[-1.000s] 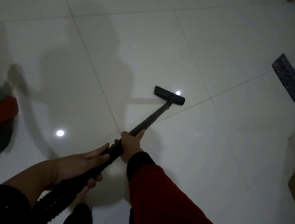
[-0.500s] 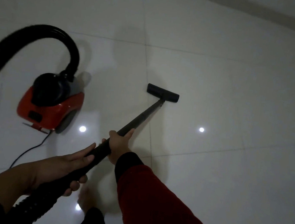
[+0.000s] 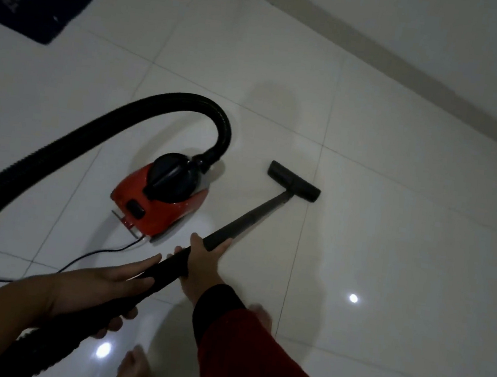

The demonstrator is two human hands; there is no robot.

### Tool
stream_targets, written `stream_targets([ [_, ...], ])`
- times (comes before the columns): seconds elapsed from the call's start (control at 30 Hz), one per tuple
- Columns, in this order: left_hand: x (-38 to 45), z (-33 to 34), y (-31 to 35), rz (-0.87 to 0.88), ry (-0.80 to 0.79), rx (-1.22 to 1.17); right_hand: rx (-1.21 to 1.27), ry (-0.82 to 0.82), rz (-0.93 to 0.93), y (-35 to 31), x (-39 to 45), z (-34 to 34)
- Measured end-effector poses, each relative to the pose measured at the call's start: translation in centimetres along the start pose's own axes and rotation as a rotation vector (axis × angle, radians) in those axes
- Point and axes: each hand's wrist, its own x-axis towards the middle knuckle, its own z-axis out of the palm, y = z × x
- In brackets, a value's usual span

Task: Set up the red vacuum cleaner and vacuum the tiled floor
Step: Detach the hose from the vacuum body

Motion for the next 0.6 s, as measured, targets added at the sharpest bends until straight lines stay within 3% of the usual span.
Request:
stream_targets([
  [0.07,1.4,-0.9,1.6,0.007,-0.002,-0.075,-0.203,-0.069,-0.062,-1.7,1.6,-0.3],
  [0.13,3.1,-2.4,3.1,0.027,0.038,-0.004,-0.574,-0.130,-0.213,-4.0,3.3,-0.5],
  [0.17,3.9,-3.0,4.0,0.025,0.054,0.032,-0.816,-0.123,-0.367,-5.1,4.6,-0.9],
  [0.23,5.2,-4.5,5.4,0.002,0.109,0.103,-1.319,-0.062,-0.894,-7.4,8.1,-1.2],
  [0.27,5.6,-5.3,6.2,-0.012,0.144,0.117,-1.493,-0.062,-1.153,-8.8,9.9,-1.0],
  [0.33,6.5,-7.4,7.9,-0.034,0.221,0.182,-1.678,-0.210,-1.407,-11.3,12.5,0.4],
  [0.4,7.2,-9.5,8.9,-0.038,0.322,0.305,-1.854,-0.474,-1.318,-13.5,13.7,2.9],
  [0.5,7.4,-11.3,9.5,-0.025,0.516,0.615,-2.014,-0.965,-0.995,-14.8,16.2,6.3],
  [0.6,7.1,-12.2,8.7,-0.138,0.776,0.895,-1.866,-1.151,-0.997,-13.9,18.4,8.8],
])
